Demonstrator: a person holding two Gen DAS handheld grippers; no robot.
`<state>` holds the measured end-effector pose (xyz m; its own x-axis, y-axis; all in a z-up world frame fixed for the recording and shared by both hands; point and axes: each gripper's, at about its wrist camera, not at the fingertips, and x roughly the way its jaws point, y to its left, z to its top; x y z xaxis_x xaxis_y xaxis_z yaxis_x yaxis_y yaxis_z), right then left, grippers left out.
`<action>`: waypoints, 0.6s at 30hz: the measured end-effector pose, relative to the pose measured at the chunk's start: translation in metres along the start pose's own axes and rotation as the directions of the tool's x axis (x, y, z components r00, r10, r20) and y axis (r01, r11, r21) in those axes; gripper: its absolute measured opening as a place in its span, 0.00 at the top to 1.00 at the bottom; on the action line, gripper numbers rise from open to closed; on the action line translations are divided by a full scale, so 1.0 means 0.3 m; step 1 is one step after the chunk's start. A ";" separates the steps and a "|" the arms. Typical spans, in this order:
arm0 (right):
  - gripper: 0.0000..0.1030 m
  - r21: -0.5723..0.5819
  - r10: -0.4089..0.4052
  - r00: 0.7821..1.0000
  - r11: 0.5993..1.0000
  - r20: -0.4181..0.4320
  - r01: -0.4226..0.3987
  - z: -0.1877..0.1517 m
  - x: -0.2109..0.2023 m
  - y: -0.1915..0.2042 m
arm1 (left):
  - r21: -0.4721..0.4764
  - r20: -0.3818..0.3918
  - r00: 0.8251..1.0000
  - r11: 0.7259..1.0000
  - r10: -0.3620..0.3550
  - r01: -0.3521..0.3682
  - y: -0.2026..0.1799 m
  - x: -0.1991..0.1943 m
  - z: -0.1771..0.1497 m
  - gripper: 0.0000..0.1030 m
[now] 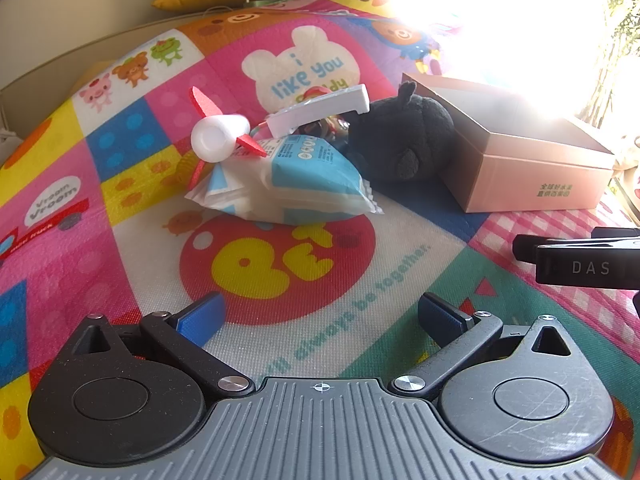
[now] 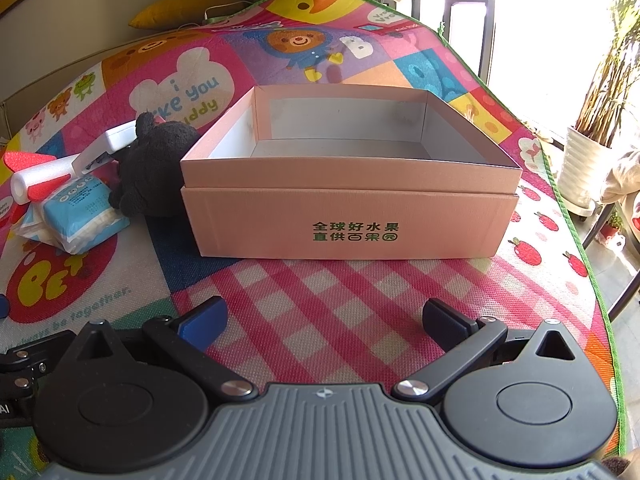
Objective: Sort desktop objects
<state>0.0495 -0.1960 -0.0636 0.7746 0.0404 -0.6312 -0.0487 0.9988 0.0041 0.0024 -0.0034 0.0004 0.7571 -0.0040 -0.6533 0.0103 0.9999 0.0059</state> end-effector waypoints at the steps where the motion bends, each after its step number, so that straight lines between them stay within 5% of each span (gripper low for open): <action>1: 0.00 0.000 0.000 1.000 1.000 0.000 0.000 0.000 0.000 0.000 | -0.001 0.001 1.000 1.000 0.000 0.000 0.001 0.000 0.000 0.00; 18: 0.00 0.000 -0.001 1.000 1.000 -0.001 0.001 -0.002 0.002 0.001 | -0.003 0.007 1.000 1.000 0.015 -0.015 -0.009 -0.001 -0.001 0.00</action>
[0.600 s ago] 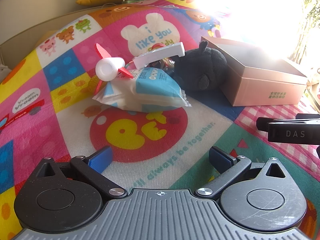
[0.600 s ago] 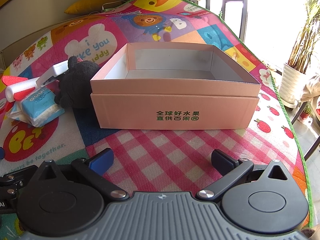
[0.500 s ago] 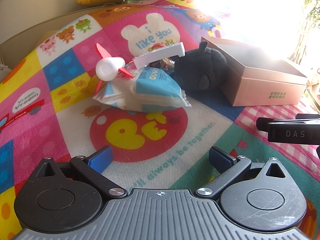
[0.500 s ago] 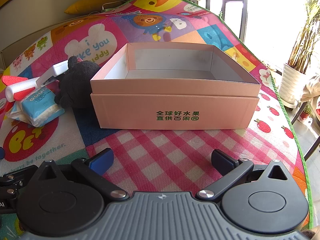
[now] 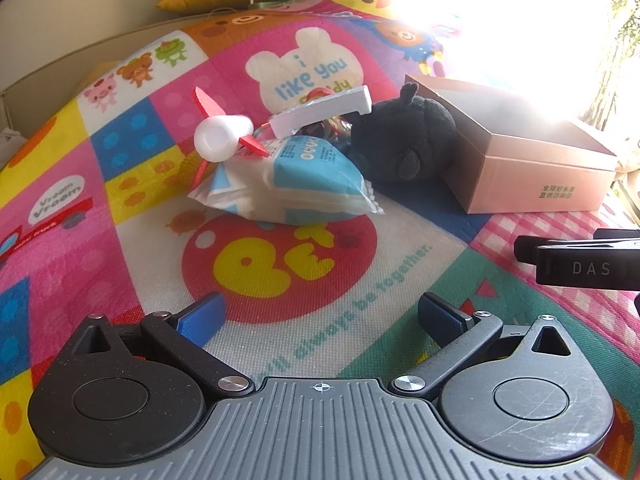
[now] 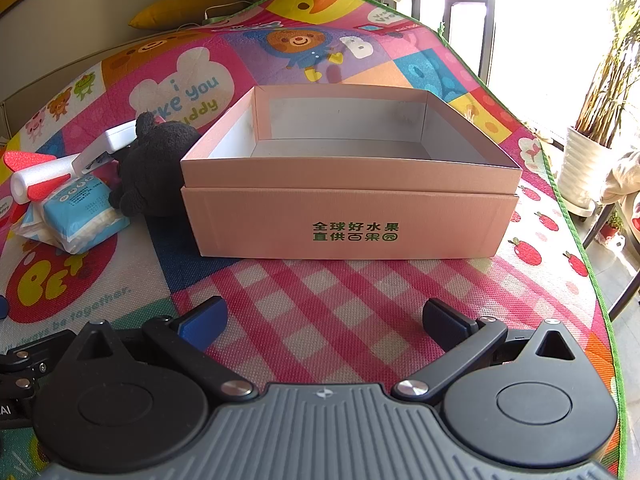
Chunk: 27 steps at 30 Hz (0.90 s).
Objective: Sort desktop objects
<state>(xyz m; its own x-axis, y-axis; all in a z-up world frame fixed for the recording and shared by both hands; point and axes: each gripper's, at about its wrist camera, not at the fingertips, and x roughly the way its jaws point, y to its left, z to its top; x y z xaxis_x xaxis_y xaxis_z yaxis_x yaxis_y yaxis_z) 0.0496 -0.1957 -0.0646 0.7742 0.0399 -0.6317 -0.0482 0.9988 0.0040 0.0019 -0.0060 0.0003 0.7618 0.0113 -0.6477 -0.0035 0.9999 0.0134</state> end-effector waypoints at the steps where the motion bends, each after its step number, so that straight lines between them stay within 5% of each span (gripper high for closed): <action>1: 0.00 0.001 0.000 1.000 1.000 0.000 0.000 0.000 0.000 0.000 | 0.001 0.000 1.000 1.000 0.001 -0.001 0.000 0.000 0.000 0.00; 27: 0.00 0.000 -0.001 1.000 1.000 0.000 0.001 0.000 -0.002 -0.001 | -0.007 0.004 1.000 1.000 -0.006 0.006 0.010 -0.001 -0.003 0.00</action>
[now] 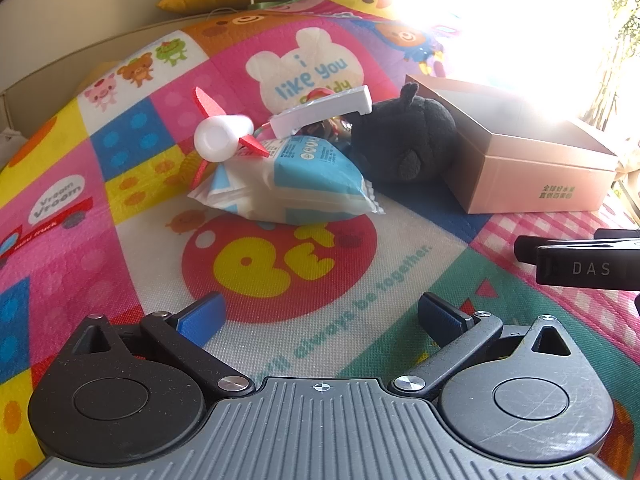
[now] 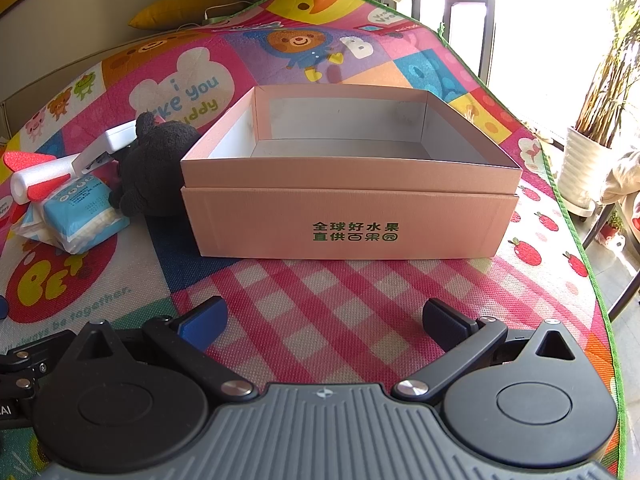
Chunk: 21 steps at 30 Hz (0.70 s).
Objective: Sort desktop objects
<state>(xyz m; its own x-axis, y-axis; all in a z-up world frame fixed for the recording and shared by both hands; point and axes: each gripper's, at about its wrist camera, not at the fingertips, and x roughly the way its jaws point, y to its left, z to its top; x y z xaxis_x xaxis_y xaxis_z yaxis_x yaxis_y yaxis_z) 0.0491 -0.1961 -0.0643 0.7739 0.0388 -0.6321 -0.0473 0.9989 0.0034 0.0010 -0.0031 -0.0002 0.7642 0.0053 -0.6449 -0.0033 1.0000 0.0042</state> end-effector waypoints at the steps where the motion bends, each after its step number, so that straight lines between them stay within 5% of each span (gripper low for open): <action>1: 0.00 0.000 0.000 1.000 1.000 0.000 0.000 0.000 0.000 -0.001 | 0.001 0.000 1.000 1.000 0.001 -0.001 0.000 0.000 0.000 0.00; 21: 0.00 0.001 0.000 1.000 1.000 0.000 0.000 -0.002 0.001 0.002 | 0.004 0.000 1.000 1.000 0.005 -0.005 0.004 0.001 0.000 0.00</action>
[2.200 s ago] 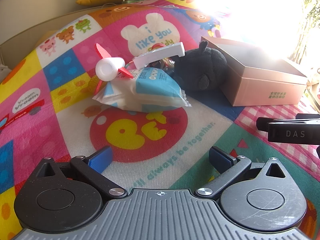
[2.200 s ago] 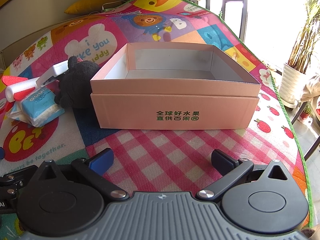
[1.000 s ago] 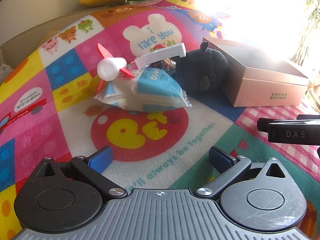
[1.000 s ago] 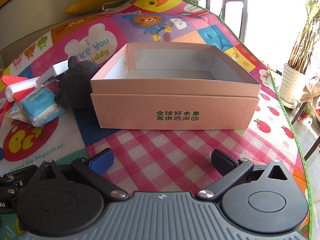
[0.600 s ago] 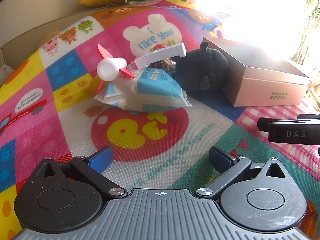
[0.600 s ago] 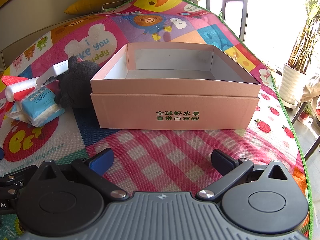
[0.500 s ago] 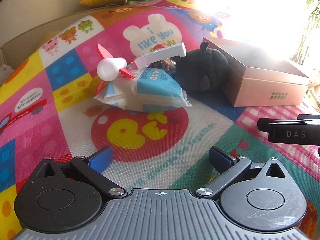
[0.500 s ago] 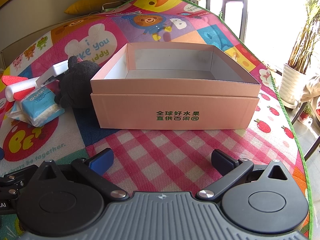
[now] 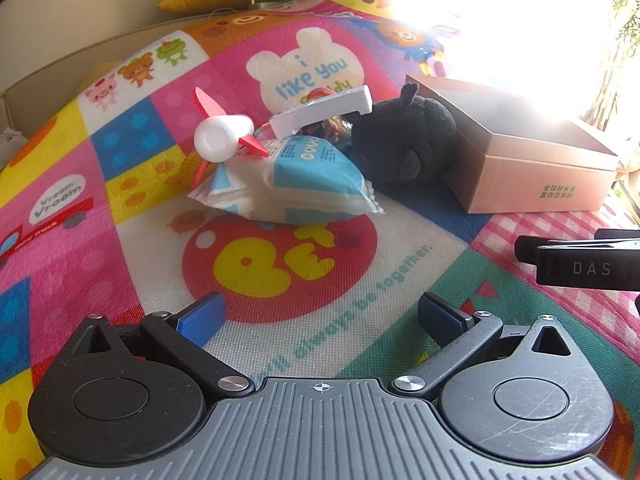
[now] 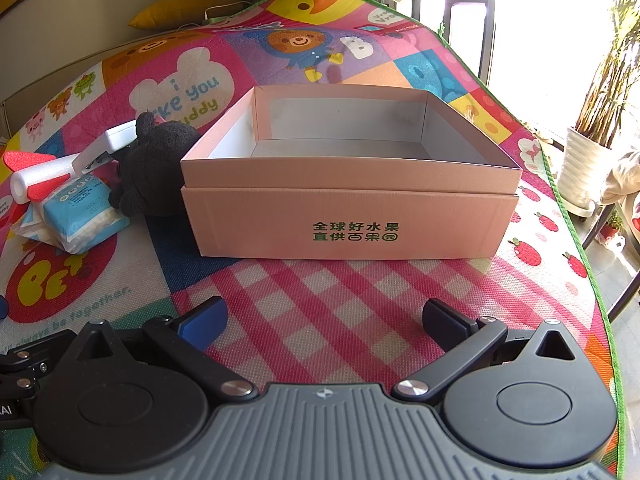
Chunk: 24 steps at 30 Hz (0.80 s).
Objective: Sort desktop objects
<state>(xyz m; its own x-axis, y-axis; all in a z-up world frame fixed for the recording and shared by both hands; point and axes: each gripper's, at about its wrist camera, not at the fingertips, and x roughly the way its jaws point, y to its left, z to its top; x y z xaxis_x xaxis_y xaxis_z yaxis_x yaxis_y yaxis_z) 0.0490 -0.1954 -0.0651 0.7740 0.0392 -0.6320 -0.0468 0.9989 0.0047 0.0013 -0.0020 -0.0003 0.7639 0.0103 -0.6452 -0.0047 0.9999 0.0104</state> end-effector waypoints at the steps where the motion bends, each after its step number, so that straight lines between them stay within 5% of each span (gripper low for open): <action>1: 0.00 0.000 0.000 1.000 1.000 0.000 0.000 0.000 0.000 0.000 | -0.001 0.000 1.000 1.000 0.000 0.000 0.000 0.000 0.000 0.00; 16: 0.00 0.004 0.004 1.000 1.000 -0.002 -0.004 0.001 0.000 -0.002 | 0.005 -0.003 1.000 1.000 -0.001 0.001 0.000 0.000 0.000 0.00; 24: 0.00 0.008 -0.035 0.996 0.999 -0.085 0.036 -0.001 -0.028 0.013 | 0.014 -0.018 0.999 0.999 -0.036 0.036 0.009 -0.003 0.004 0.00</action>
<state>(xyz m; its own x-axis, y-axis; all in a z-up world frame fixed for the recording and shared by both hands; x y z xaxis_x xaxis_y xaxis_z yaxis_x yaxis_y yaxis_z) 0.0420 -0.1917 -0.0600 0.7185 0.0018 -0.6955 -0.0140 0.9998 -0.0119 0.0012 0.0006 0.0012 0.7519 -0.0252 -0.6588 0.0321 0.9995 -0.0017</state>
